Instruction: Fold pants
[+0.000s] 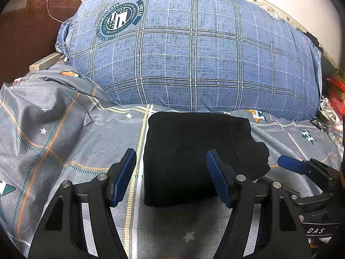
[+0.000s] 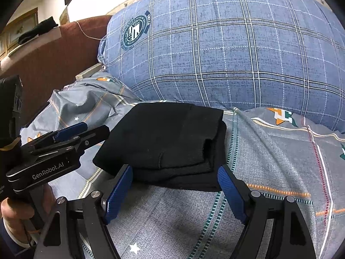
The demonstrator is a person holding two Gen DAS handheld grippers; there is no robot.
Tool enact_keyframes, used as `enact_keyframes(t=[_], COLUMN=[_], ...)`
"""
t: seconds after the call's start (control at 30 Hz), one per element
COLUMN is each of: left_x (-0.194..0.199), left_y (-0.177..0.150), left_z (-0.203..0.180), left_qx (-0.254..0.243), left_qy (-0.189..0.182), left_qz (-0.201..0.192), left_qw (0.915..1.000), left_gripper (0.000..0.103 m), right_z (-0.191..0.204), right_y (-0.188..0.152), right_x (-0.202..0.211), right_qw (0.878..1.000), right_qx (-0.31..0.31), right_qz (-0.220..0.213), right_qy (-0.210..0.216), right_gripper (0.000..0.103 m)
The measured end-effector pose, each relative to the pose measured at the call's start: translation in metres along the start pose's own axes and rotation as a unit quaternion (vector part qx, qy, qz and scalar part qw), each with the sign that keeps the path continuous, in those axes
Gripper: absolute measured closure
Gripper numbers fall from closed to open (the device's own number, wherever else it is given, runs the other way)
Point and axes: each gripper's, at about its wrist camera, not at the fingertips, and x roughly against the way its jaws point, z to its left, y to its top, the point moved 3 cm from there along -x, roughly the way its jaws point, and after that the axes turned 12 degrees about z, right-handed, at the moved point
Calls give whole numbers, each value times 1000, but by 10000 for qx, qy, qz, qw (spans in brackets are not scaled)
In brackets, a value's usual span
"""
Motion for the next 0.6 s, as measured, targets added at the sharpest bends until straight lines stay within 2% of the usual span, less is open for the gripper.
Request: enact_keyframes(t=[0.6], left_x=[3], left_y=[0], left_z=[0], left_qx=[-6], left_qy=[9], left_qz=[-70], left_qw=[10000], left_gripper=[35], right_z=[2], right_y=[0], right_x=[-1], right_qw=[10000], right_qx=[10], right_qz=[36], right_qy=[-7], right_gripper=[24])
